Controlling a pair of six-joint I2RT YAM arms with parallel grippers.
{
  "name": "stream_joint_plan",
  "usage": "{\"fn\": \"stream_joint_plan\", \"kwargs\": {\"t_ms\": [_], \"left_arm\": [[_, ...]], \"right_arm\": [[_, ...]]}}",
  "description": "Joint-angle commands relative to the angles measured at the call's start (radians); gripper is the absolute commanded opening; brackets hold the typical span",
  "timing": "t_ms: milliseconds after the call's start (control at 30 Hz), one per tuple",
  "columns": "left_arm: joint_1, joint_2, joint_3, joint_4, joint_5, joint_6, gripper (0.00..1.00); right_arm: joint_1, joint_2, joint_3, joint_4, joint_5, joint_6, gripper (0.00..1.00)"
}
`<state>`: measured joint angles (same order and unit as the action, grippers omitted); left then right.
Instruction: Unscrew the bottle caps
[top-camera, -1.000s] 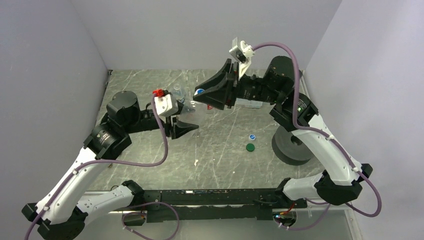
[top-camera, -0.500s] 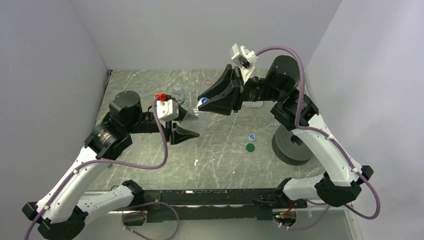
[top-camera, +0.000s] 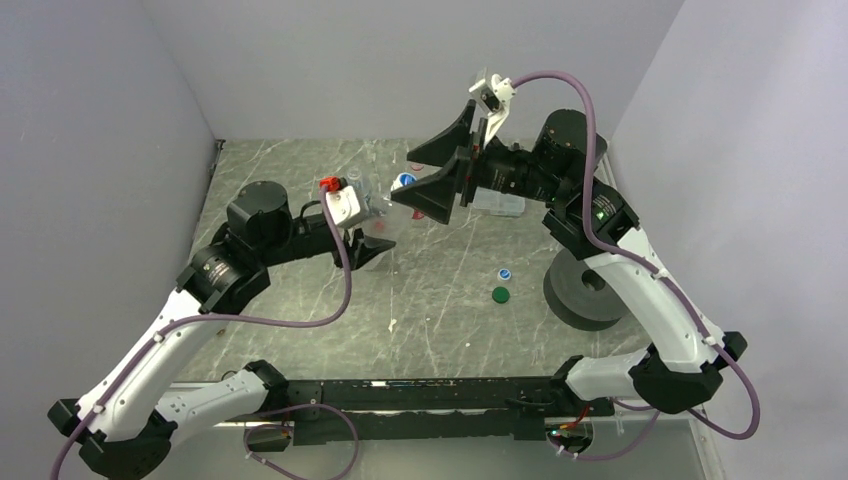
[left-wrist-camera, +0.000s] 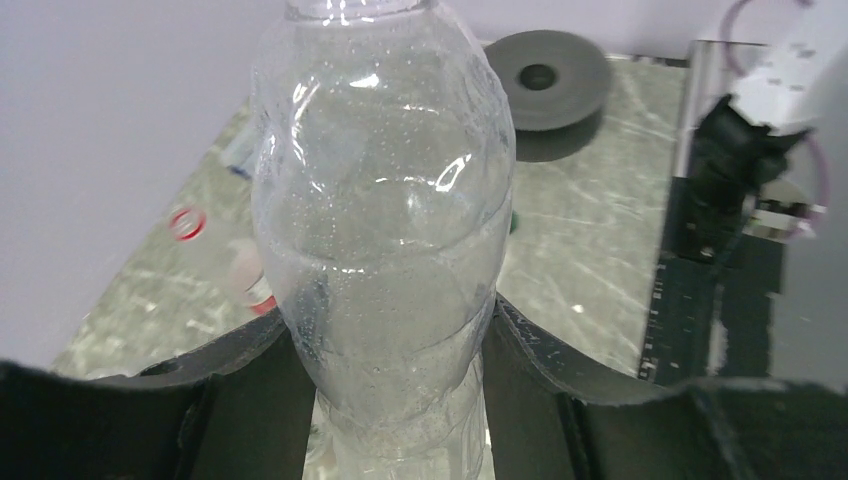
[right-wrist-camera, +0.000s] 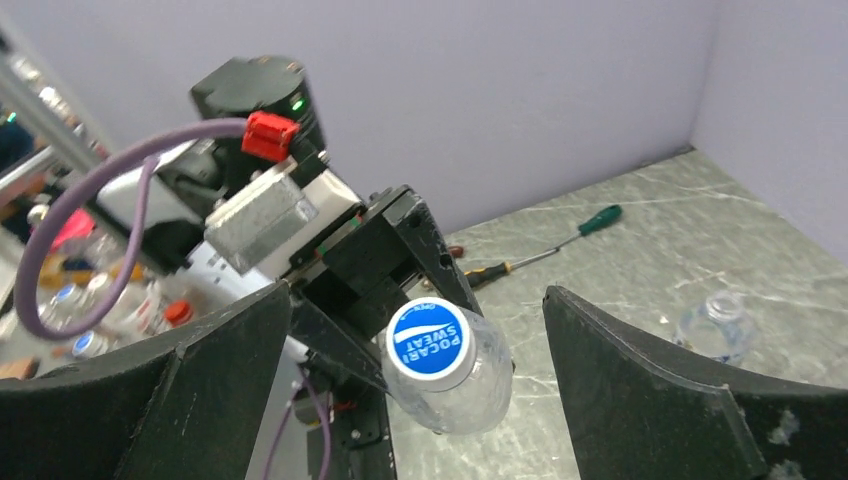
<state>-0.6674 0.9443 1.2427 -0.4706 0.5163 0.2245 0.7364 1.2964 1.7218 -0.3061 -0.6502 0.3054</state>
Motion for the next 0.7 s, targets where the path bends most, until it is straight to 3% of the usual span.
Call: {"fn": "stream_joint_plan", "kwargs": {"t_ms": [0,267,467,533,667], "left_arm": [[-0.001,0.01,-0.007,0.061,-0.213,0.026,0.0],[-0.001,0.018,-0.008,0.088,-0.296,0.029,0.0],[-0.001,0.014,-0.008,0.089,-0.308,0.031,0.0],[-0.001,0.014,-0.009,0.091,-0.308,0.029,0.0],[-0.001,0.015,-0.012,0.094,-0.307,0.027,0.0]], "right_arm": [[0.024,-0.004,0.022,0.026,0.227,0.076,1.0],[0.112,0.11,0.183,-0.148,0.572,0.067,0.94],[0.127,0.148,0.203,-0.165,0.62,0.071,0.84],[0.128,0.146,0.191,-0.154,0.618,0.076,0.78],[0.128,0.135,0.169,-0.132,0.613,0.083,0.57]]}}
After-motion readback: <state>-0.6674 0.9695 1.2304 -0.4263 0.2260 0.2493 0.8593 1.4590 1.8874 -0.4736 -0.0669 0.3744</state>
